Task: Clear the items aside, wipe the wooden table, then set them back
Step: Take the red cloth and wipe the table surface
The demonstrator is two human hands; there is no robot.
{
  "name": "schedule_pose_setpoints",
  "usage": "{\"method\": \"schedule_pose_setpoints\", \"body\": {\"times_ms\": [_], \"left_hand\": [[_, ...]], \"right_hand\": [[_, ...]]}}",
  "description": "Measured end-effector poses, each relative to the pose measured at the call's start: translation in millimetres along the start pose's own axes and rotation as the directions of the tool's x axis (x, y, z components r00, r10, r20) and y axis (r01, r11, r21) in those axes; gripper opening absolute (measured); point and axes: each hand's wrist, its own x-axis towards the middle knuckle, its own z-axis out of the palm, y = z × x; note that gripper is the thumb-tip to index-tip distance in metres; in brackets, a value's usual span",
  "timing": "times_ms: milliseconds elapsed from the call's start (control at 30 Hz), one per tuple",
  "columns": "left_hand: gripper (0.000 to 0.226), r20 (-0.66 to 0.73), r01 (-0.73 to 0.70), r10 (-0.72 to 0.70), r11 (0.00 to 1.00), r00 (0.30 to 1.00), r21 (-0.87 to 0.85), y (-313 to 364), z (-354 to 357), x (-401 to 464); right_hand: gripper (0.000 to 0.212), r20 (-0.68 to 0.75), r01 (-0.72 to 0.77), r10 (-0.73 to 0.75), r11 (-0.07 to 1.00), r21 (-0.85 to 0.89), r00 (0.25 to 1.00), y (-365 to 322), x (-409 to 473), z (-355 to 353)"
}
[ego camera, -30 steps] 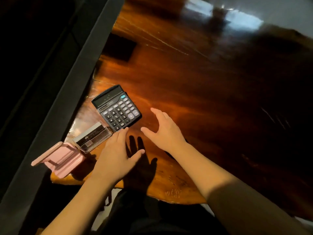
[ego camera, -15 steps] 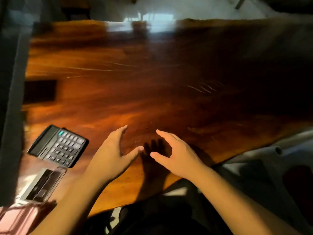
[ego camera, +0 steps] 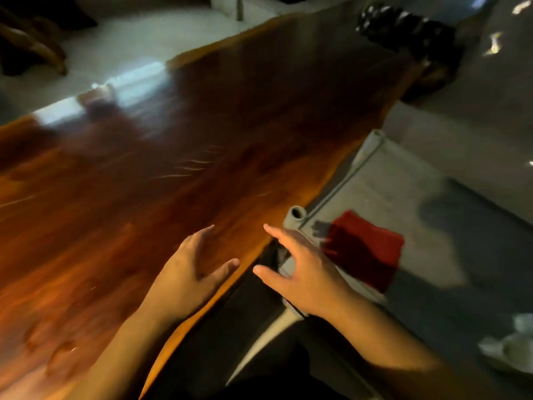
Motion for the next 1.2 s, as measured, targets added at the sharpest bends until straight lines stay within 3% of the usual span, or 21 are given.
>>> {"method": "schedule_pose_setpoints", "body": {"times_ms": [267, 500, 633, 767, 900, 1100, 1200], "left_hand": [[0.087, 0.145, -0.12, 0.118, 0.993, 0.982, 0.011, 120.2, 114.1, 71.7], [0.081, 0.25, -0.086, 0.08, 0.996, 0.965, 0.015, 161.0, 178.8, 123.0], [0.077, 0.353, 0.024, -0.009, 0.999, 0.936, -0.037, 160.8, 204.8, 152.7], [0.062, 0.392, 0.035, -0.032, 0.999, 0.919, 0.001, 155.1, 225.4, 173.9], [0.061, 0.351, 0.09, -0.094, 0.996, 0.932, 0.028, 149.3, 237.5, 182.4], [0.064, 0.326, 0.219, -0.199, 0.975, 0.924, -0.025, 144.5, 244.0, 187.0], [0.058, 0.413, 0.315, -0.262, 0.947, 0.872, -0.063, 149.0, 243.6, 187.6]], "right_hand": [[0.079, -0.219, -0.167, 0.181, 0.983, 0.081, 0.959, 114.5, -39.0, -111.8], [0.07, -0.289, -0.354, 0.461, 0.866, 0.354, 0.839, 192.3, -56.2, -138.0], [0.049, -0.254, -0.433, 0.653, 0.696, 0.572, 0.714, 217.7, -50.8, -131.9], [0.049, -0.163, -0.514, 0.819, 0.486, 0.707, 0.55, 231.9, -45.7, -124.0], [0.05, -0.09, -0.541, 0.872, 0.377, 0.752, 0.481, 235.2, -39.1, -111.1], [0.047, -0.147, -0.588, 0.884, 0.411, 0.696, 0.445, 227.9, -31.6, -99.1], [0.045, -0.134, -0.58, 0.882, 0.405, 0.707, 0.452, 225.8, -27.1, -96.8]]}}
